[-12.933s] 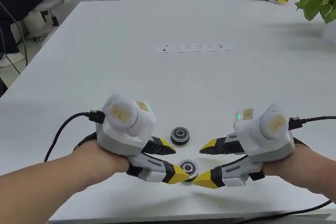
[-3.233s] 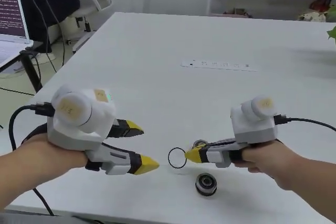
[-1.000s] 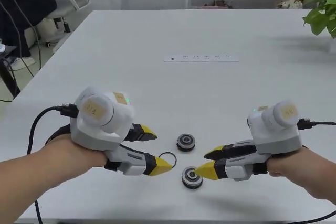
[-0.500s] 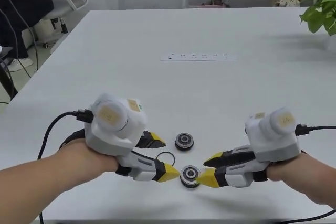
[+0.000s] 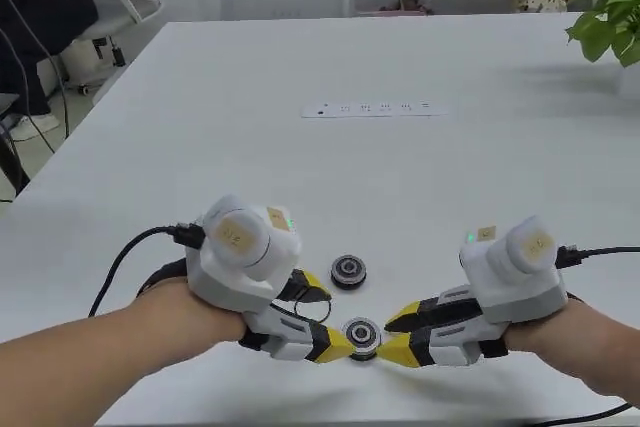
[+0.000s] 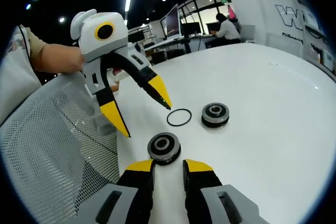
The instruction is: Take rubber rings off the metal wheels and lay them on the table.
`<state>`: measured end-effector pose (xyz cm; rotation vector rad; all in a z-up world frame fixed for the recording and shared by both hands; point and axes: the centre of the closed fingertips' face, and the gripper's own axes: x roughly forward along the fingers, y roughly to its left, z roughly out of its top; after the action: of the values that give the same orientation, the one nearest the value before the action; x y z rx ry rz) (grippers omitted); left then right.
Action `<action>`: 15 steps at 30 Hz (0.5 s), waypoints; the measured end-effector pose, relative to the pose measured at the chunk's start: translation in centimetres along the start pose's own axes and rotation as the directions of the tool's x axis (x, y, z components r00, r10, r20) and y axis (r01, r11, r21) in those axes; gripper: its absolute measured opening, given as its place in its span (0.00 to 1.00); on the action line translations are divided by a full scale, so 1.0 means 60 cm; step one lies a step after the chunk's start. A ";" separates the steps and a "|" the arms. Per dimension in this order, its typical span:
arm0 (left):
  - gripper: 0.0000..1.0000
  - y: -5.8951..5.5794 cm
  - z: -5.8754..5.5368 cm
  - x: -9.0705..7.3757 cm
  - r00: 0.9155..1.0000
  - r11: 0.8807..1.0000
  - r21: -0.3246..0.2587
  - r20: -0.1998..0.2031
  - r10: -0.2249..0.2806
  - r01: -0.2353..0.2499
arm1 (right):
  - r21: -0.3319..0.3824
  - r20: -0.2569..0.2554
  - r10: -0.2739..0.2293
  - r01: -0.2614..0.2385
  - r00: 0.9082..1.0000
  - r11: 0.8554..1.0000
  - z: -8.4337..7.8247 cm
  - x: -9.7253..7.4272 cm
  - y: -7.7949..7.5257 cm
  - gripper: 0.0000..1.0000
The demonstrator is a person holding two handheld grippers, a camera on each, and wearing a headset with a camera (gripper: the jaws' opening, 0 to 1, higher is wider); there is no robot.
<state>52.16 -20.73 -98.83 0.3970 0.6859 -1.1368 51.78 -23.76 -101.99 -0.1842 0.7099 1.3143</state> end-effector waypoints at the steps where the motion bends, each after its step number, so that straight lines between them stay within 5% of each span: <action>1: 0.40 0.000 0.000 0.001 1.000 1.000 -0.001 -0.001 -0.001 0.001 | -0.005 -0.001 0.000 0.000 1.000 1.000 -0.001 0.000 0.000 0.17; 15: 0.32 -0.011 -0.004 0.024 0.999 1.000 -0.001 -0.017 -0.028 0.028 | -0.064 0.000 0.004 -0.004 1.000 0.998 -0.003 0.005 0.003 0.12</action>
<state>51.84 -21.83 -99.97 0.3980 0.7081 -1.1610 51.56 -23.53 -102.27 -0.2343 0.6690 1.3412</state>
